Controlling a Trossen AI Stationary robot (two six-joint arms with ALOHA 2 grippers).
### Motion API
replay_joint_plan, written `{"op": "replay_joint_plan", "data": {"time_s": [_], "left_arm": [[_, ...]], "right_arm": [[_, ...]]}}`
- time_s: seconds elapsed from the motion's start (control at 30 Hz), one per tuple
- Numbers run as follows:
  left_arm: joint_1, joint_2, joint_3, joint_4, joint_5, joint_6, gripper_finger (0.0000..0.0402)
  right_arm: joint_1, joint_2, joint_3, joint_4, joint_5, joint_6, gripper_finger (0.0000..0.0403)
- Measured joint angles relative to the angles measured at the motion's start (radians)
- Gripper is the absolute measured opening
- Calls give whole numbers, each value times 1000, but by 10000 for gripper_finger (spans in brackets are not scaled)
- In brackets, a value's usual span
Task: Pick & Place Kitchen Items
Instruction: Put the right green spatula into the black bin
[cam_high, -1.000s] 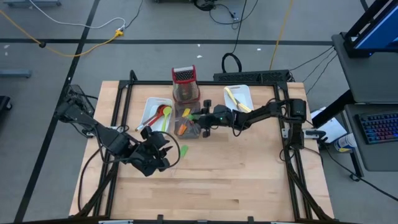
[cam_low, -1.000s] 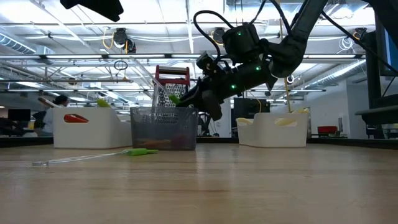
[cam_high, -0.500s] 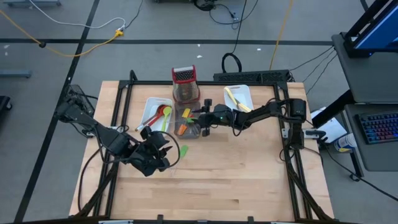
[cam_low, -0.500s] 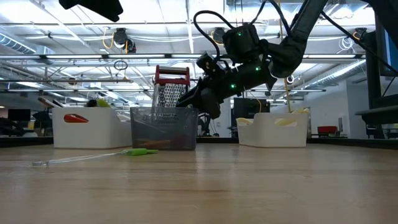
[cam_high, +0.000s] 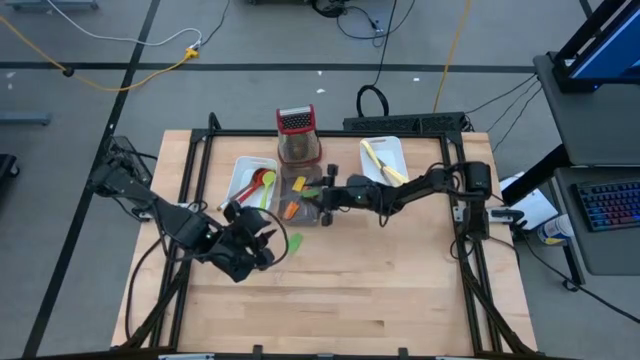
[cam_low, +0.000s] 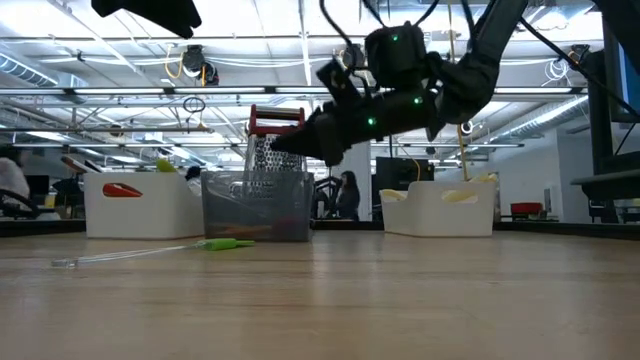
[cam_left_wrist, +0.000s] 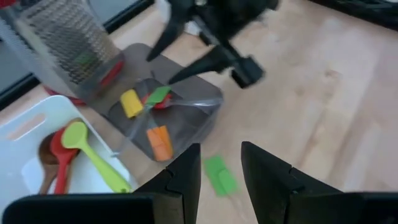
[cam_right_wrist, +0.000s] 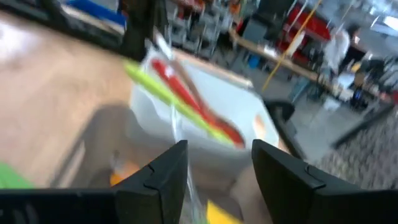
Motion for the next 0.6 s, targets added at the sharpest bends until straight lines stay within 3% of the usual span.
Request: {"op": "replay_joint_plan", "data": {"time_s": [0.13, 0.43, 0.6], "left_arm": [[35, 0, 0, -35, 1, -36, 118], [149, 30, -1, -41, 38, -68, 118], [222, 36, -48, -13, 100, -64, 118]], "right_arm": [[44, 0, 0, 37, 35, -72, 170], [200, 0, 2, 18, 275, -186, 169], [301, -1, 2, -41, 349, -143, 169]]}}
